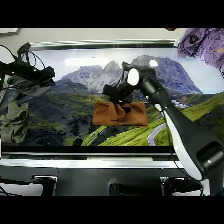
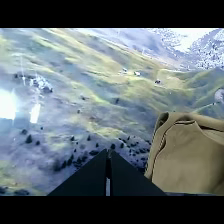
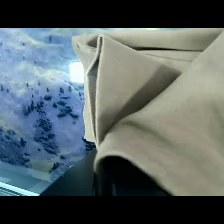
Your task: Fold the clothes and pants, and hang the long-sleeved shirts on hangers.
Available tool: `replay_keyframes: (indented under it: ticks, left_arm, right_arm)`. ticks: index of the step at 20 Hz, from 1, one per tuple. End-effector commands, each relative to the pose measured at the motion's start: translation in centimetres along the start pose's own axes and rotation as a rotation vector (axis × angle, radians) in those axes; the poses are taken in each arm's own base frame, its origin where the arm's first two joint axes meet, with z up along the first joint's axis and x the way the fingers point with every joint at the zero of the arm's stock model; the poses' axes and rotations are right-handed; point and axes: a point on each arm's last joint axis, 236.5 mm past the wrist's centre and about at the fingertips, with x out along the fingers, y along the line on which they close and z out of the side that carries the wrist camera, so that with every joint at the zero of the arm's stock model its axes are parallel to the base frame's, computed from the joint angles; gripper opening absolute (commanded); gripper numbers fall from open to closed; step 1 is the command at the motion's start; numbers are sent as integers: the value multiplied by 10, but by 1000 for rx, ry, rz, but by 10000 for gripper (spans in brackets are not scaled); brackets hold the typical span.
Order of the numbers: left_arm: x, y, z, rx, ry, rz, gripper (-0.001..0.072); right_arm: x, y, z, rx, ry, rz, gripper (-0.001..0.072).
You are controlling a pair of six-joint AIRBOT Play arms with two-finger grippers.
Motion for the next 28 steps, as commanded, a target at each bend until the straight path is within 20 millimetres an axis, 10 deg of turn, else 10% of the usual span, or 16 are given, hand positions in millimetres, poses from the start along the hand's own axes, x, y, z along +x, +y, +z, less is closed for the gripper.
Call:
replay_keyframes:
  ticks: [1,4,8,13,16,21,24,28]
  left_arm:
    - [-1,5,1,0,-1,9,17]
    - [-1,5,0,1,1,10,17]
    - [0,5,1,1,1,11,17]
    - [1,5,2,0,-5,9,17]
    - [1,5,2,0,-5,9,17]
    - [0,5,2,1,-5,9,17]
    - [0,5,2,1,-5,9,17]
    - [0,5,2,1,-5,9,17]
  right_arm:
    - [25,3,-5,23,30,11,26]
    - [31,7,-8,5,52,32,31]
    - [21,26,-15,-72,70,111,459]
    - [-61,20,29,-105,-111,152,501]
    - [-131,-48,73,-85,-211,93,616]
    - [-186,-238,75,44,-129,-48,617]
    - [-164,-280,64,210,-136,169,616]
    - [-87,-303,19,272,-45,216,616]
